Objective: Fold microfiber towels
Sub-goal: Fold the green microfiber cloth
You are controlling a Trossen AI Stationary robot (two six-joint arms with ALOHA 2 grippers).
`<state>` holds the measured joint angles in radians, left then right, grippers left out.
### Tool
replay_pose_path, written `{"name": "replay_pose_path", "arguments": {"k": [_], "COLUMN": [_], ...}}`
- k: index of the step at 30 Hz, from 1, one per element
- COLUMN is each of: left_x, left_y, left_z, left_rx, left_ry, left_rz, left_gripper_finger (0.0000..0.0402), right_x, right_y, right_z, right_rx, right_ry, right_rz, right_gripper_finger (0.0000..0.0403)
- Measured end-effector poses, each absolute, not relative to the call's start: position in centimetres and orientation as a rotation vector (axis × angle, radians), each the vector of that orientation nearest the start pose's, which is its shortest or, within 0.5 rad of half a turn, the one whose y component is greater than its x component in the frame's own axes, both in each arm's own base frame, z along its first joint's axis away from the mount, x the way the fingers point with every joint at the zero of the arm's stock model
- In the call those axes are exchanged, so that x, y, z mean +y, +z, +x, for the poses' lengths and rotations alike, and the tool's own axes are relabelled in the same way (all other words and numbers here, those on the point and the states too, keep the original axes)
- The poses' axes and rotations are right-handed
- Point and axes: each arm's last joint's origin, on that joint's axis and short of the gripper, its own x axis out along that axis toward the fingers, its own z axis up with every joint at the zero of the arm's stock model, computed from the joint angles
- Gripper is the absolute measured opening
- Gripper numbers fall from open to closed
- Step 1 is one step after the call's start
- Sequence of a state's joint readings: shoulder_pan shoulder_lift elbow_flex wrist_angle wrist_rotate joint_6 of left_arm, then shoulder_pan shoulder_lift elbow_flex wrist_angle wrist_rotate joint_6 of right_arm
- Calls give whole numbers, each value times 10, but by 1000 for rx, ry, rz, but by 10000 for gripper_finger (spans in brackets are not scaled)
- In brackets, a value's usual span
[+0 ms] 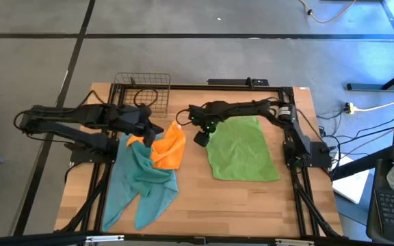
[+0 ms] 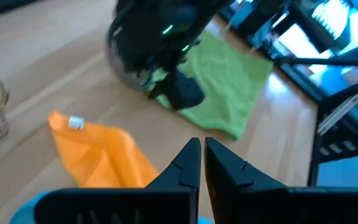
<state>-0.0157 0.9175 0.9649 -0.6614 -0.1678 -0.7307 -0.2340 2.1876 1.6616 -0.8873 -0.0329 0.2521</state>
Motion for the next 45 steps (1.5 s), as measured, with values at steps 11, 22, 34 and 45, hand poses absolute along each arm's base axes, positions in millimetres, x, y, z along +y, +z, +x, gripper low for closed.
{"name": "replay_pose_path", "arguments": {"k": [11,22,34,45], "left_x": [-5,-4,-4,-4], "left_y": [335,332,332,332], "left_z": [167,166,166,165], "left_rx": [509,541,547,544], "left_ry": [333,347,334,351], "left_rz": [-598,-549,-552,-549], "left_gripper_finger": [14,14,14,14], "right_x": [-122,-129,-131,-152], "right_y": [178,184,198,229], "right_z": [417,400,392,386], "right_rx": [1528,1685,1695,1476], "right_ry": [-364,-370,-312,-449], "right_rz": [352,374,415,545], "right_gripper_finger": [202,131,31,12]}}
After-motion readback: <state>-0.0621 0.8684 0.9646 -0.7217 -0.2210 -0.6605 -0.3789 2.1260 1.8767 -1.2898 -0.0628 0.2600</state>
